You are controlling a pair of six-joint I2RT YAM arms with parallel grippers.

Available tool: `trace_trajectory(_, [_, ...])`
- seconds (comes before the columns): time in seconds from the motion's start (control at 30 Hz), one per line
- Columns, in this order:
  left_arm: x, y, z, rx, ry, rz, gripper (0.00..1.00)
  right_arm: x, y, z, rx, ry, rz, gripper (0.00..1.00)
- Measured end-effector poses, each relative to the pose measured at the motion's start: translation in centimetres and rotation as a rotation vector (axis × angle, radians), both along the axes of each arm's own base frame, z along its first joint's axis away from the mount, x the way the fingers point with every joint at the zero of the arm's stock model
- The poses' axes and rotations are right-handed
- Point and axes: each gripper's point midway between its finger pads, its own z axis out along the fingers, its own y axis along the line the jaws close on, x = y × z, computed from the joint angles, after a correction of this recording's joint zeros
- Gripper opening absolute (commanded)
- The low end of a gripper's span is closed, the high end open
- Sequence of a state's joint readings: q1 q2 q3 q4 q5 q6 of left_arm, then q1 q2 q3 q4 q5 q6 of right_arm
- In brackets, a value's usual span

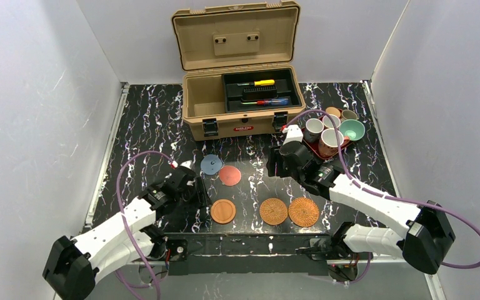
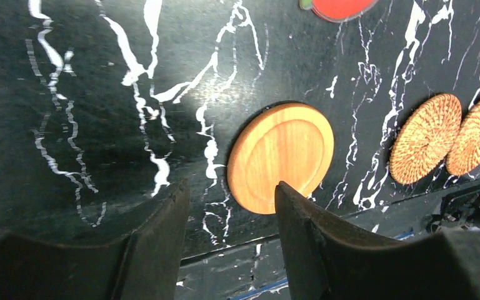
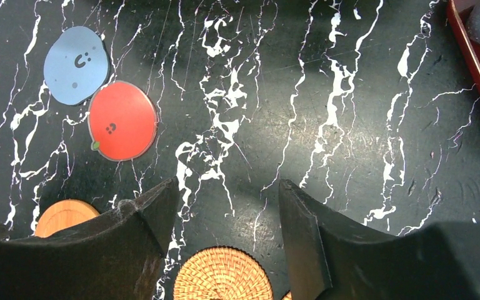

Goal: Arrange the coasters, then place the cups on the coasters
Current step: Move the coaster to the corner of the board.

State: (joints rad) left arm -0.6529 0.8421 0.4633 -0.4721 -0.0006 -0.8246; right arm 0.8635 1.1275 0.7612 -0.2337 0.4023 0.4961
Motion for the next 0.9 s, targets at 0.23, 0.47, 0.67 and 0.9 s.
trace_trajectory(0.23, [-0.7, -1.6, -1.3, -0.012, 0.05, -0.037, 0.48, 0.0, 0.1, 0.0, 0.013, 0.013, 0.013, 0.67])
trace_trajectory(0.47, [-1.2, -2.2, -1.9, -0.004, 0.078, -0.057, 0.46, 0.0, 0.1, 0.0, 0.017, 0.016, 0.015, 0.67])
trace_trajectory(0.67, [-1.9, -2.5, -2.7, 0.013, 0.113, -0.074, 0.39, 0.0, 0.1, -0.1, 0.016, 0.016, 0.013, 0.66])
trace_trajectory(0.9, [-2.5, -3.1, -3.0, 0.017, 0.132, -0.091, 0.39, 0.0, 0.1, -0.2, 0.015, 0.021, 0.011, 0.66])
